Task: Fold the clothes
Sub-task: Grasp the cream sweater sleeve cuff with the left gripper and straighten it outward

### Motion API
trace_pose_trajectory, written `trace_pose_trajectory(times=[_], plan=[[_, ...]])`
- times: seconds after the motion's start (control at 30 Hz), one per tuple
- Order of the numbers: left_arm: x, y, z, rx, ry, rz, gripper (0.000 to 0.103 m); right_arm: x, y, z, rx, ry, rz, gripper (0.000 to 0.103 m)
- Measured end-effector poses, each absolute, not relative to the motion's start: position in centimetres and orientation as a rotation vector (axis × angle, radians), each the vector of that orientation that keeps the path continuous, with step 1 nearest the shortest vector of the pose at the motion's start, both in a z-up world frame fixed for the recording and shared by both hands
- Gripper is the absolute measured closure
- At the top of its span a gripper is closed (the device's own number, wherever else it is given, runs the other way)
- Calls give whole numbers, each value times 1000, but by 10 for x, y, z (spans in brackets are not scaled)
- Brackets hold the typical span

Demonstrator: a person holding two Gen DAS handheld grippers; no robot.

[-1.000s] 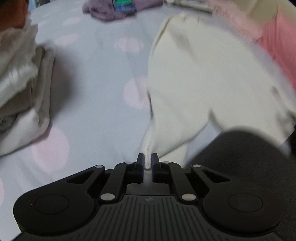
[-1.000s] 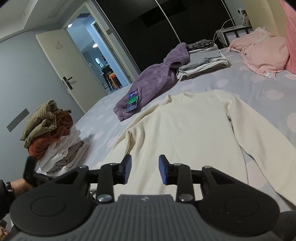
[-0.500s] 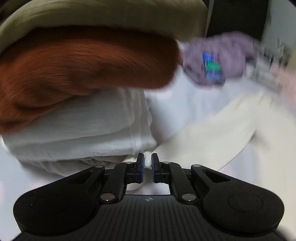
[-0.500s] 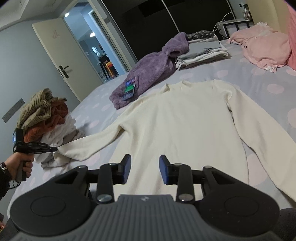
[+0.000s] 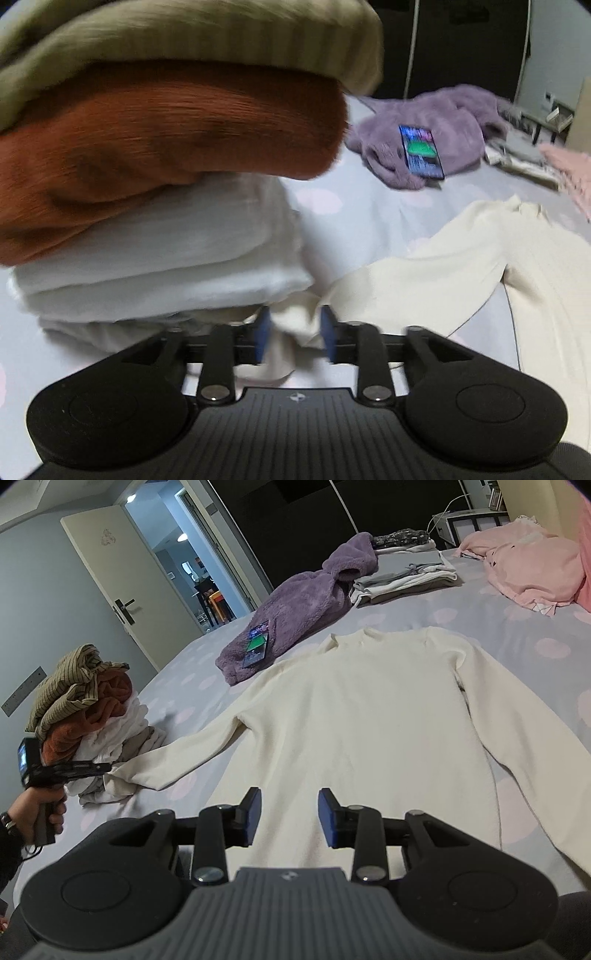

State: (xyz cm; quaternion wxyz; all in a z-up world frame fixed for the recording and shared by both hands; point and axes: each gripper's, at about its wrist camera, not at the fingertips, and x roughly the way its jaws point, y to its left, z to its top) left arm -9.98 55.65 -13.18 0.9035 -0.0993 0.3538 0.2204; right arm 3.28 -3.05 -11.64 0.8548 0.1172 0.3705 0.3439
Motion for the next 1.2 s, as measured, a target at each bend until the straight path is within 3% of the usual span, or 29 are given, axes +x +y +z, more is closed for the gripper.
trace_pose_trajectory(times=[0.13, 0.4, 0.6, 0.63, 0.67, 0.7, 0.77, 0.97, 1.2], plan=[[-131, 562, -139, -172, 702, 494, 52, 35, -29, -118, 248, 787, 732, 65], [-107, 561, -189, -102, 807, 495, 54, 34, -26, -119, 246, 800, 738, 65], [-110, 563, -184, -254, 624, 442, 54, 35, -25, -120, 239, 812, 730, 65], [-109, 563, -183, -256, 623, 446, 56, 35, -24, -120, 235, 816, 730, 65], [-110, 566, -182, -277, 638, 448, 70, 36, -23, -121, 232, 820, 730, 65], [-112, 568, -180, -300, 654, 449, 92, 36, -23, -121, 231, 824, 731, 65], [-115, 574, -177, -347, 687, 452, 97, 36, -22, -123, 232, 829, 732, 65], [-132, 581, -142, -472, 746, 344, 100, 38, -21, -125, 242, 833, 741, 64], [-168, 547, -70, 19, 654, 386, 99, 38, -22, -126, 260, 828, 750, 63]])
